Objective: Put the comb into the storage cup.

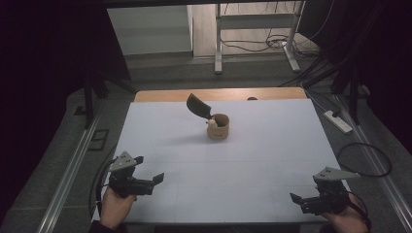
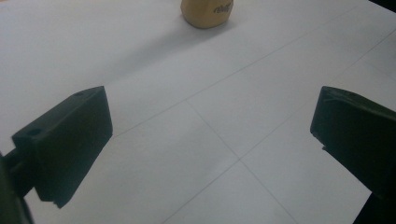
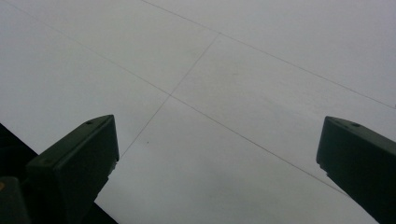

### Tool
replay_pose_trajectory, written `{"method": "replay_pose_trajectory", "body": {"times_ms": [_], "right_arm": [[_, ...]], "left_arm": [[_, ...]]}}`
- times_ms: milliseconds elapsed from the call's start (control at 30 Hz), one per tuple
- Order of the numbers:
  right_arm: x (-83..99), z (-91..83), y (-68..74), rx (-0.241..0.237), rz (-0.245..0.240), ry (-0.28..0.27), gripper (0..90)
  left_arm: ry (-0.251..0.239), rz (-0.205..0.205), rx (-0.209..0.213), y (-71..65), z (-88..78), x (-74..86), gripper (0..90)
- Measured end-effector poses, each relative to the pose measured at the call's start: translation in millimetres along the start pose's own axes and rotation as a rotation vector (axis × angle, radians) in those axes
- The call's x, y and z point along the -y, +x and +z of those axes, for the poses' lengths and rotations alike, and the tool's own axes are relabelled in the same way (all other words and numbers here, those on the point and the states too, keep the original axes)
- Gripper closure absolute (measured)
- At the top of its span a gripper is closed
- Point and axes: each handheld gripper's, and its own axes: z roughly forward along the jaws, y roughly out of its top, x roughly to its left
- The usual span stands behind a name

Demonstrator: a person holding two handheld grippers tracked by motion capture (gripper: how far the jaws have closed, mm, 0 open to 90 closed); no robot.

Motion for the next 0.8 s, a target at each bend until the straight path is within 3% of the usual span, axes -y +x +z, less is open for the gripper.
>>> {"method": "replay_pose_trajectory", "body": {"times_ms": [800], "right_arm": [[-0.2,0.4,0.1,0.003,0.002,0.007,0.0]], "left_arm": [[0.004,-0.062,-0.089,-0.6,-32.6,29.5,0.0]]}}
